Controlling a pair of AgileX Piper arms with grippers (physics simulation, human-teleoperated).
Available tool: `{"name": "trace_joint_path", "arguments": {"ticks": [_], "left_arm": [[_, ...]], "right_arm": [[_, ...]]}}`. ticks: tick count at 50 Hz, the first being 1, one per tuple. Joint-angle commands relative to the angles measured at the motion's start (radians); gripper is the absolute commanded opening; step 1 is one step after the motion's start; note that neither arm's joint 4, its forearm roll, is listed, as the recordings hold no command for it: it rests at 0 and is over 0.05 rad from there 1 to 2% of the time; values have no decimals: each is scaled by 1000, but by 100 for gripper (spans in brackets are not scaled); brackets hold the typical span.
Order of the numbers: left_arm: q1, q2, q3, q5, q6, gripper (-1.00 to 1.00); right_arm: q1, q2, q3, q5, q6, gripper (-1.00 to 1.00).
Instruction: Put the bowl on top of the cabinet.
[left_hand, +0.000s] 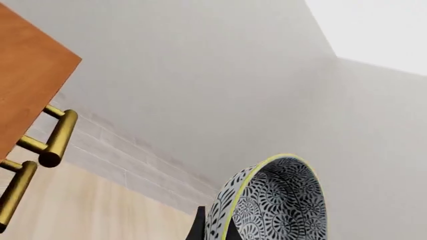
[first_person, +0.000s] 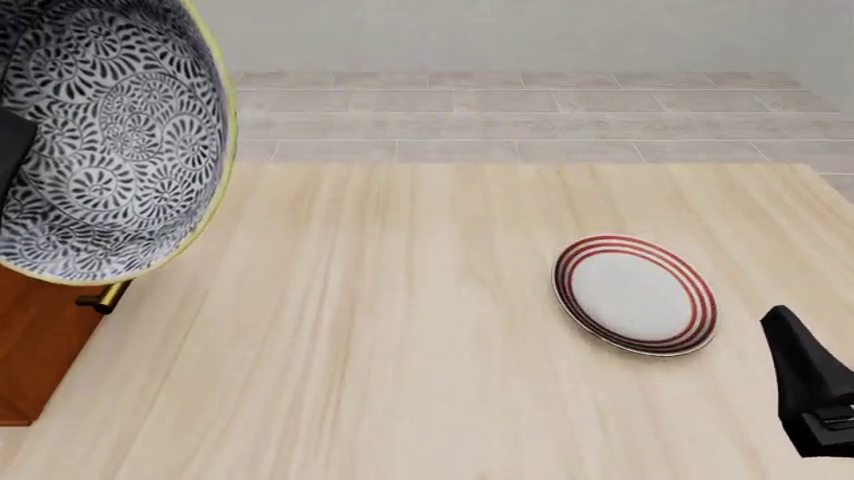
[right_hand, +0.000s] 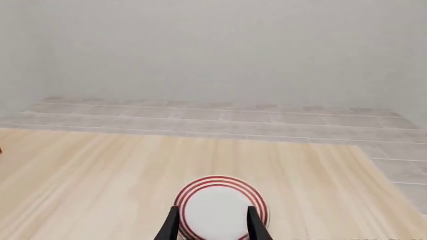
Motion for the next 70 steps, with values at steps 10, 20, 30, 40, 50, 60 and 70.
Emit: {"name": "trace_joint_path", "arguments": {"ticks": [10,20,30,40,50,60,70], "left_arm": [[34,-11,48,-62,3,-100],[35,-21,50,-49,12,-100],[54,-34,46,-41,16,-100],[91,-7,11,17,-13,-100],[169,26,-153,166,10,-100],[206,35,-262,272,66,-100],[345,111,-396,383,55,-100]], "right_arm": [[-12,-1,2,-4,-3,100],[-12,-7,5,-1,-3,100],[-11,-7,6,-2,-4,100],[-11,-7,6,-2,-4,100],[-11,-7,6,-2,-3,100],[-11,-7,6,-2,-3,100],[-11,-7,6,-2,-4,100]]}}
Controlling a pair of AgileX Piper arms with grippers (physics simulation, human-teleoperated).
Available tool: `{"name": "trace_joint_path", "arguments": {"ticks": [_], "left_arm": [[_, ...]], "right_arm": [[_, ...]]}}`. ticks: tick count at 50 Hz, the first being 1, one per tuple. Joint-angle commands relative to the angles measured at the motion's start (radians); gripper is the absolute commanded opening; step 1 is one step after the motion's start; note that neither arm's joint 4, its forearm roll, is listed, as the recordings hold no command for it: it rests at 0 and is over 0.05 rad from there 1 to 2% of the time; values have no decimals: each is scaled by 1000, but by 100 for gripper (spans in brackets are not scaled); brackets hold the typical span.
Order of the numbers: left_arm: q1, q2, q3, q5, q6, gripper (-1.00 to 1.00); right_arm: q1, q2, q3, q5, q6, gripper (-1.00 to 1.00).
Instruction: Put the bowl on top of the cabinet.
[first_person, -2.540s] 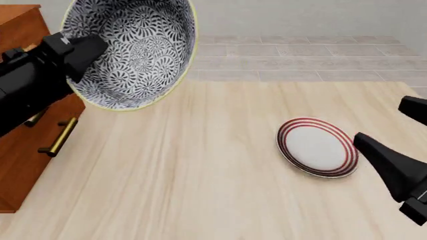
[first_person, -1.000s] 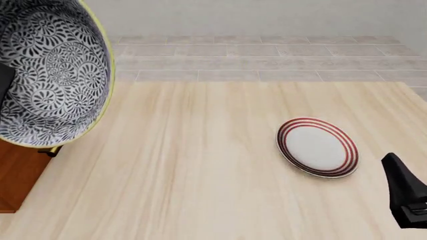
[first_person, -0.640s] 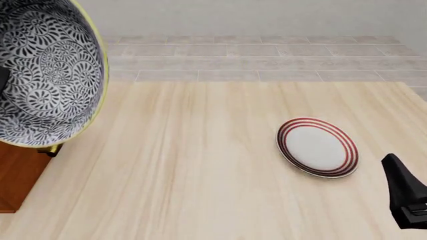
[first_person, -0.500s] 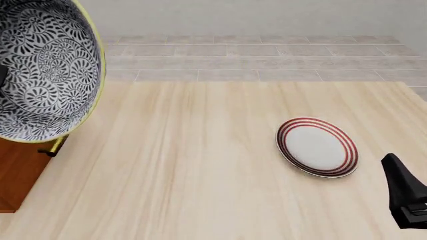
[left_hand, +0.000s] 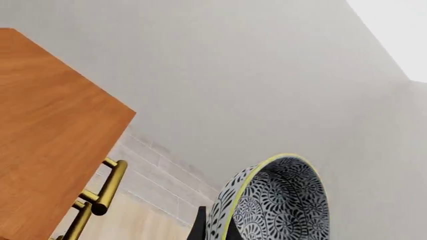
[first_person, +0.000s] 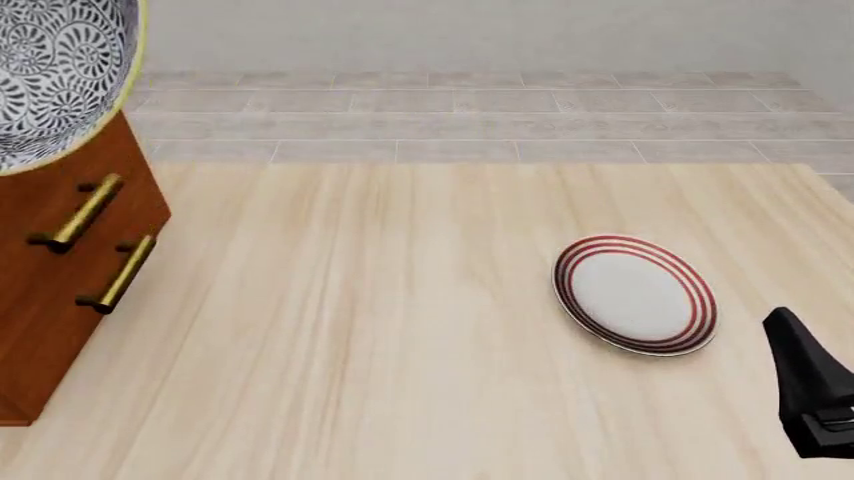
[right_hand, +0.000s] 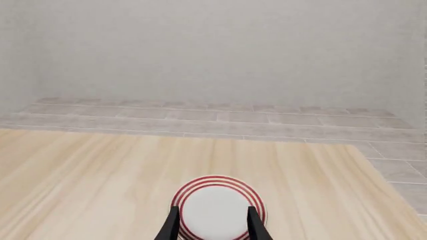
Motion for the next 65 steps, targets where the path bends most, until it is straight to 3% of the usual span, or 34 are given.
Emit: {"name": "trace_joint_path", "arguments": {"ticks": [1,8,10,12,13,26,44,45,65], "left_arm": [[108,69,-154,127,10,-100],[150,132,-239,198,-21,-100],[154,150,-270,220,14,-100],[168,189,-344,260,5,-100],[188,184,-308,235,-3,-100],[296,261,-364,247,-46,-100],[396,336,-426,223,-18,-100],[436,365,-428,202,-15,-100],[436,365,-428,202,-15,-100]], "right_arm": [[1,3,-2,-2,0,100],[1,4,-2,-1,0,100],[1,4,-2,-1,0,100],[1,4,-2,-1,0,100],[1,4,-2,-1,0,100],[1,3,-2,-2,0,100],[1,4,-2,-1,0,100],[1,3,-2,-2,0,100],[1,3,-2,-1,0,100]]}}
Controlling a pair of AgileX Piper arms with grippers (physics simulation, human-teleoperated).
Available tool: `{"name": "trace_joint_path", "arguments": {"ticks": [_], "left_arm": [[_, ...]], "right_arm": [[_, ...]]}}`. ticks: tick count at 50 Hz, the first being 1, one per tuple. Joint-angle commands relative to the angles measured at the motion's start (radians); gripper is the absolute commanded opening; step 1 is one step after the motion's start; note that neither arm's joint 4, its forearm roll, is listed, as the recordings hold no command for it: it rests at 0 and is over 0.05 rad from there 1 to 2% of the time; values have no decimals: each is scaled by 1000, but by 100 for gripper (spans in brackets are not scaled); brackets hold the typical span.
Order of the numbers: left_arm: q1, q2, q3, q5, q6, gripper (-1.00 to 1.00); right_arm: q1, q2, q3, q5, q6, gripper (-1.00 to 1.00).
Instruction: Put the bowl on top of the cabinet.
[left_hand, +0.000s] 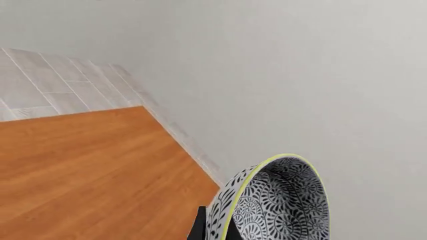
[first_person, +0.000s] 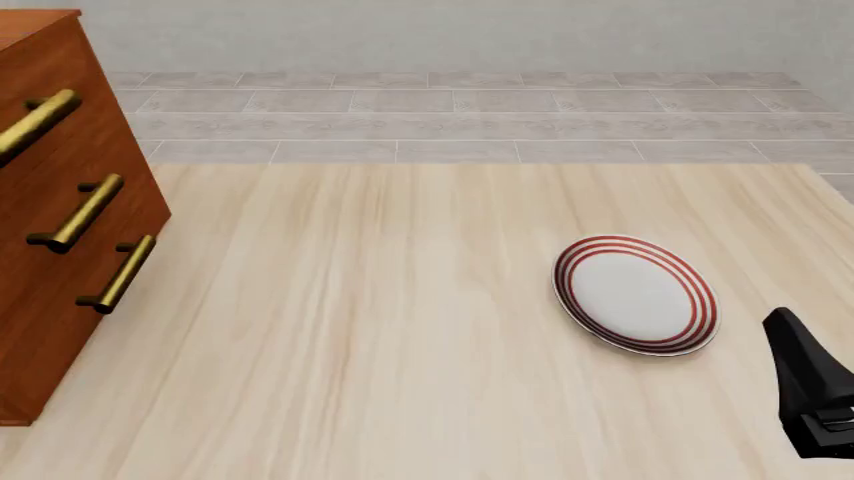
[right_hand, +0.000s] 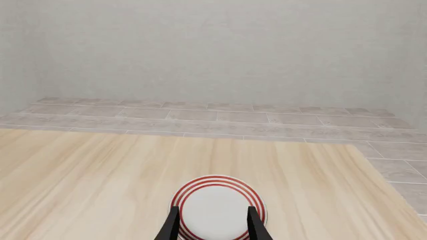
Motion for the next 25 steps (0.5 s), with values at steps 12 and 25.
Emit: {"name": "trace_joint_path", "arguments": {"ticks": [12,25], "left_arm": [[179,171,-121,-16,70,-100],[219,205,-68,-76,122,-100]], "right_arm": [[1,3,-2,-2,0,100],[1,3,-2,-2,0,100]]}}
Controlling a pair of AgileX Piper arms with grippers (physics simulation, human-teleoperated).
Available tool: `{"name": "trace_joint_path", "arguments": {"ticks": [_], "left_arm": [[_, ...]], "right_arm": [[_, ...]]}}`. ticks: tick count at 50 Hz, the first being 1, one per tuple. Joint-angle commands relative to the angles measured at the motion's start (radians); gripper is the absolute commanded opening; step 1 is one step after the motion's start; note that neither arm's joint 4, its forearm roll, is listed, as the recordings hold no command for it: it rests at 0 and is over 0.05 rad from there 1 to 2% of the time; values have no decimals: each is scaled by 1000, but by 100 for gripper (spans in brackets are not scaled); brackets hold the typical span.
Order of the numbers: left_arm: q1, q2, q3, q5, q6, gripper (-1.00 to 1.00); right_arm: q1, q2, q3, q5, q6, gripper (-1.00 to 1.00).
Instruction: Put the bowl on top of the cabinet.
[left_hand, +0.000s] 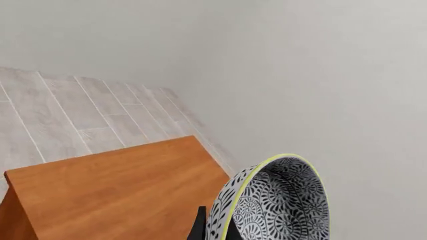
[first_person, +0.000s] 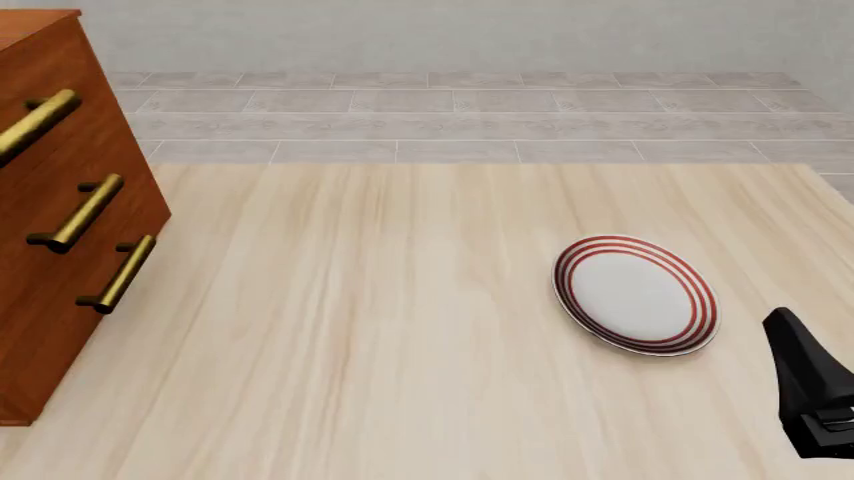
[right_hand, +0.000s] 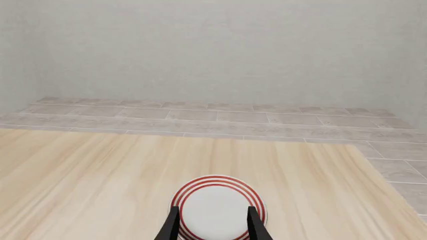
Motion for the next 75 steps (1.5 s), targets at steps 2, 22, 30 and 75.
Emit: {"name": "trace_joint_path", "arguments": {"ticks": [2,22,30,75], "left_arm": [[35,40,13,-35,56,-100],[-6,43,-2,11,146,-100],[5,59,-36,48,162,-100],[30,98,-84,95,185,100]], "right_arm": [[1,3,-2,-2,0,100],[1,3,-2,-2,0,100],[1,4,-2,-1,0,100],[1,4,-2,-1,0,100]]}}
